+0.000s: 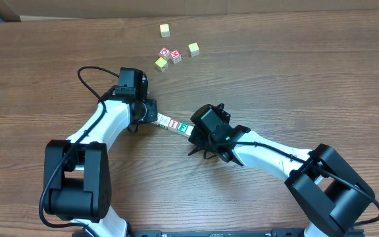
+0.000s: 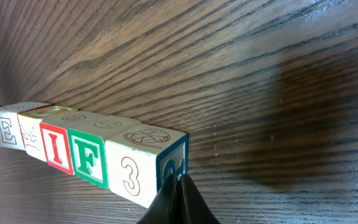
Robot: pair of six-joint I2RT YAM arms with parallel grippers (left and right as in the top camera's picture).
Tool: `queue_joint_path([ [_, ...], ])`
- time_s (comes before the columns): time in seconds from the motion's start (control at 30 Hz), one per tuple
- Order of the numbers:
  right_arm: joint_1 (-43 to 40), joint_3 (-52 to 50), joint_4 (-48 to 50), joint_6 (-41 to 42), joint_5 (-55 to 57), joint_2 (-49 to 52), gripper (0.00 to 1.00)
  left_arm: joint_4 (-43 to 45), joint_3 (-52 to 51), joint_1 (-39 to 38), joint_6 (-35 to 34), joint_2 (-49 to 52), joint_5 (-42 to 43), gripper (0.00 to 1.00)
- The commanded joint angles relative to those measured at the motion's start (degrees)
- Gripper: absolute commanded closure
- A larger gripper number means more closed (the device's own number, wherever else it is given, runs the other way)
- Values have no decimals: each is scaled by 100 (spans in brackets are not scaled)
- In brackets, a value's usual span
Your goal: Flip 5 blocks
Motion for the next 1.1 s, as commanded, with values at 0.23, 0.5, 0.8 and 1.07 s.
queue_joint_path([
  [0.23,129,107,122,96,-203,46,96,-66,-63,-57,105,26,114,86],
  [0.5,129,107,120,96,-203,46,96,87,-63,-57,105,26,44,81],
  [0.8,129,107,101,96,-203,46,96,94,-61,-57,105,26,-212,96],
  [1.07,129,107,59,96,-203,46,96,240,-61,-57,105,26,-205,96],
])
